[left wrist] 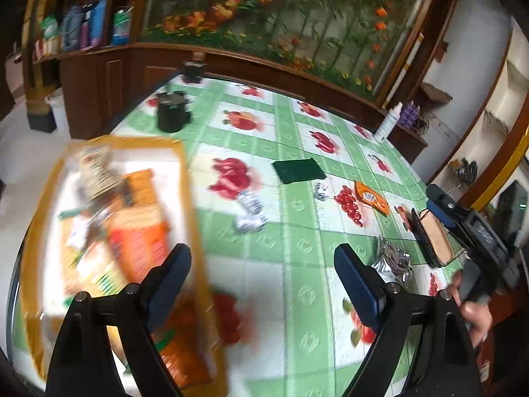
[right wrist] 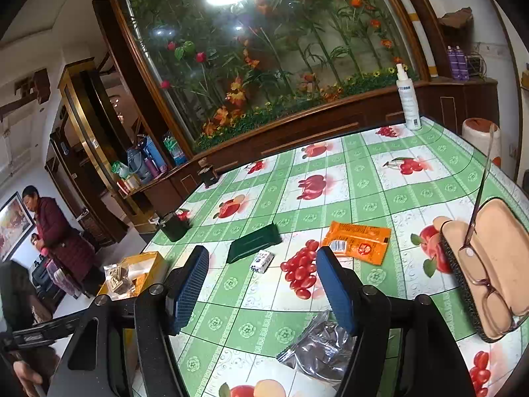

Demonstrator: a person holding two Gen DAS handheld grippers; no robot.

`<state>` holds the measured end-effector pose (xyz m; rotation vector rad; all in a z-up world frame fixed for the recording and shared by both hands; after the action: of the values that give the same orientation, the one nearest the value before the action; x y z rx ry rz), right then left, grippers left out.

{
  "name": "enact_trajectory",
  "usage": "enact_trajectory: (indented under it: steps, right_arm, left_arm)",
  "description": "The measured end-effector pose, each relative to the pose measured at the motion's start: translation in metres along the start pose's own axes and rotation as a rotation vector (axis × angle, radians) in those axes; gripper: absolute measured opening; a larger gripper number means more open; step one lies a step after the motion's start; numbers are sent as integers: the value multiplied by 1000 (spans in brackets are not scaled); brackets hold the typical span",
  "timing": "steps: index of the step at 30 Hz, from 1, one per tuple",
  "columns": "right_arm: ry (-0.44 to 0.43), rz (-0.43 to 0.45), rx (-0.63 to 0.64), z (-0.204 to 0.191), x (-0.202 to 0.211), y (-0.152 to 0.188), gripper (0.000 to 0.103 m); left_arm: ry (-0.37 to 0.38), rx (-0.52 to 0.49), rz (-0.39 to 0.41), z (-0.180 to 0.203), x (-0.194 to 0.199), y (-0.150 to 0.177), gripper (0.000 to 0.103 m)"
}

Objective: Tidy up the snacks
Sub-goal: 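Move both open grippers back over the snacks on the table, then grasp a white nougat candy with the left gripper while the right grasps the silver foil bag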

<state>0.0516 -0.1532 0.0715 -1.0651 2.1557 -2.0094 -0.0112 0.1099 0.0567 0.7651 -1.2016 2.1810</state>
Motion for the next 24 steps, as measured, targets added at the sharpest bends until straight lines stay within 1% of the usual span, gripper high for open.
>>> enact_trajectory:
  steps: [1, 2, 3, 4, 5, 6, 7, 9, 12, 14, 15, 17, 18, 19, 20, 21, 23, 24]
  right_arm:
    - [0, 3, -1, 0, 1, -1, 72]
    - [-4, 5, -4, -1, 2, -1, 72]
    - [-12, 9, -12, 0, 4, -2, 72]
    - [-16, 10, -19, 0, 4, -3, 72]
    - [-20, 13, -27, 1, 6, -3, 72]
    - [-22, 15, -34, 2, 7, -3, 72]
    - [-22, 17, -40, 3, 7, -3, 72]
    - [-22, 23, -51, 6, 9, -4, 72]
    - [-23, 33, -68, 11, 12, -5, 72]
    - [-28, 36, -79, 13, 13, -6, 72]
    - [-33, 36, -87, 13, 13, -6, 72]
    - [-44, 35, -96, 14, 13, -5, 72]
    - [-46, 34, -99, 14, 13, -5, 72]
    - [-45, 33, -100, 14, 13, -5, 72]
    - [-39, 31, -101, 15, 13, -5, 72]
    - [-36, 29, -103, 16, 14, -5, 72]
    - [-26, 15, -115, 20, 13, -3, 72]
    - [-22, 1, -121, 22, 11, -1, 72]
  left_arm:
    - [-23, -22, -2, 7, -10, -2, 87]
    - [-55, -41, -12, 12, -21, -3, 85]
    - [-69, -54, -21, 16, -31, -5, 79]
    - [-85, -65, -35, 20, -45, -7, 77]
    - [-103, -65, -48, 20, -53, -8, 73]
    - [-124, -60, -65, 19, -63, -8, 65]
    - [-148, -57, -85, 18, -76, -8, 62]
    - [-195, -45, -107, 12, -91, -7, 59]
    - [-233, -31, -128, 4, -105, -4, 59]
    - [-238, -24, -134, 1, -111, -2, 58]
    - [-243, -25, -140, 2, -114, -2, 54]
    - [-254, -38, -130, 4, -116, -4, 52]
    - [-270, -41, -131, 5, -119, -3, 50]
    - [-279, -45, -140, 5, -122, -2, 45]
    - [-278, -49, -161, 7, -125, 2, 33]
    - [-268, -41, -181, 8, -129, 6, 31]
    - [-249, -31, -168, 14, -129, 11, 31]
    - [-228, -32, -169, 20, -130, 14, 31]
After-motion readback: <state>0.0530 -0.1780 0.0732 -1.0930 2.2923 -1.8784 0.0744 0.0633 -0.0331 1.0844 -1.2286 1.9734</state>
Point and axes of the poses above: each gripper's, at about its wrist camera, not at the fingertips, and x roughly against the way its jaws point, z to its right, y to its underside, the point moved 7 cm from there along -x, roughly the way its jaws point, and after that the axes turned 15 degrees about x, right-handed, at the moved point
